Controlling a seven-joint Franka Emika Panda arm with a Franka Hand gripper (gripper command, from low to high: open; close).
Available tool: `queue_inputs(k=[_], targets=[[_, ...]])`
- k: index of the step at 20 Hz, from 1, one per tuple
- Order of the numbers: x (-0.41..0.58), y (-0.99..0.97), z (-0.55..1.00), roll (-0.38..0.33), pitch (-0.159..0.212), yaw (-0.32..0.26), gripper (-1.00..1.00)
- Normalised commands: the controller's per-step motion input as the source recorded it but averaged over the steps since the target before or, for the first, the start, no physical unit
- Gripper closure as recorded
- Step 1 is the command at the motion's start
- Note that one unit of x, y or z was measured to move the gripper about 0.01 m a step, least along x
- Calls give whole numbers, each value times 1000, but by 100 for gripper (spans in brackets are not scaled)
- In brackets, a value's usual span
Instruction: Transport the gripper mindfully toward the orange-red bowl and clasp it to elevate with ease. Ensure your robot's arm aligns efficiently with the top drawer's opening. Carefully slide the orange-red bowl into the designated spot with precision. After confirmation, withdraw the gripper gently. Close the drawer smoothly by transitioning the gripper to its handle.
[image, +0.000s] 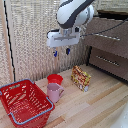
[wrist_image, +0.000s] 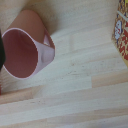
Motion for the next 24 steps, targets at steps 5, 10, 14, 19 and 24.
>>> queue_inputs(k=[5, 10, 14, 19, 24], targets=[[346, -130, -189, -5, 3, -60, -100], [455, -161, -247, 0, 0, -63, -100], [229, -139, -371, -35, 27, -44, -100], [134, -5, -471, -116, 88, -38, -100], [146, 0, -408, -108, 83, -46, -100]])
